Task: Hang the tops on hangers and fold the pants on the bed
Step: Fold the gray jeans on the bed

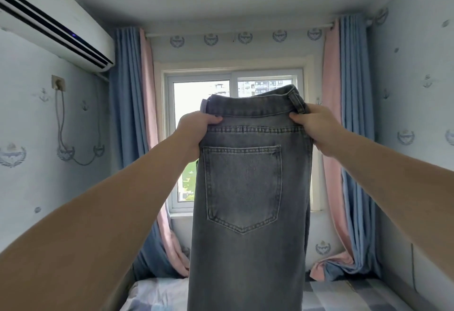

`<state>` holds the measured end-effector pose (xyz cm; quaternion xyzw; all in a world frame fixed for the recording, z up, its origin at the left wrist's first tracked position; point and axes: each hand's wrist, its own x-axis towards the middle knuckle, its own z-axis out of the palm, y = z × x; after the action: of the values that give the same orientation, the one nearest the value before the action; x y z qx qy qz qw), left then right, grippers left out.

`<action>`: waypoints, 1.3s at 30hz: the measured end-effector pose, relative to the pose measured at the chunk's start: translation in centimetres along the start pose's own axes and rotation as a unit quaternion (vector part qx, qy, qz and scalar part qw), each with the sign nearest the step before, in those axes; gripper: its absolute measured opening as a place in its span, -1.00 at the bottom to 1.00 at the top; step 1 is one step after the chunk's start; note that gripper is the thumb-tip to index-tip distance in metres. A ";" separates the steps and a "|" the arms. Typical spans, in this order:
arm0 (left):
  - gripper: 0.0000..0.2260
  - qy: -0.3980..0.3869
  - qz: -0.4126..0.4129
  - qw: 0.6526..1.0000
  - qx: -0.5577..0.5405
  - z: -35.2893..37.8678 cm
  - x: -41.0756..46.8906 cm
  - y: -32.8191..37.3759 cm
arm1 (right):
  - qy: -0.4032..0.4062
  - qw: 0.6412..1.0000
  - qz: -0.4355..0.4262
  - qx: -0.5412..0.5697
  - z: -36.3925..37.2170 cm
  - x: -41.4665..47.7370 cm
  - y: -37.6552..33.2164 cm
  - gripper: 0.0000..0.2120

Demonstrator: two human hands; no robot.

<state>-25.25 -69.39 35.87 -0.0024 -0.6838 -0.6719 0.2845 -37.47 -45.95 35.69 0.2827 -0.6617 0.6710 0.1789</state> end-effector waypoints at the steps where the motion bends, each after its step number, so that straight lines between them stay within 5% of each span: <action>1: -0.77 -0.001 0.007 1.000 0.000 -0.3 -0.8 0.7 | 0.004 1.000 -0.005 -0.003 0.0 -0.9 -0.9 -0.89; 5: -0.77 -0.009 0.023 1.000 0.010 -1.2 -4.2 3.3 | 0.021 0.999 -0.030 -0.014 -0.6 -4.0 -4.3 -0.92; 11: -0.70 -0.020 -0.006 0.999 0.026 -1.8 -8.6 5.6 | 0.024 0.999 -0.046 -0.016 -1.6 -7.9 -7.4 -0.71; 21: -0.65 -0.024 -0.073 0.997 0.006 -2.7 -12.6 0.6 | -0.005 0.999 0.007 -0.041 -1.9 -12.7 -5.2 -0.66; 30: -0.67 0.000 -0.154 0.987 -0.033 -7.3 -11.9 -13.2 | -0.047 0.992 0.099 -0.065 3.8 -15.5 6.5 -0.83; 39: -0.70 0.070 -0.273 0.959 -0.028 -15.7 -5.3 -34.5 | -0.105 0.963 0.234 -0.086 16.9 -15.2 28.1 -0.94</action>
<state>-28.09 -85.20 1.15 0.2238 -0.6174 -0.7415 0.1371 -40.49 -62.29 3.61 0.1725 -0.7795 0.6014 -0.0302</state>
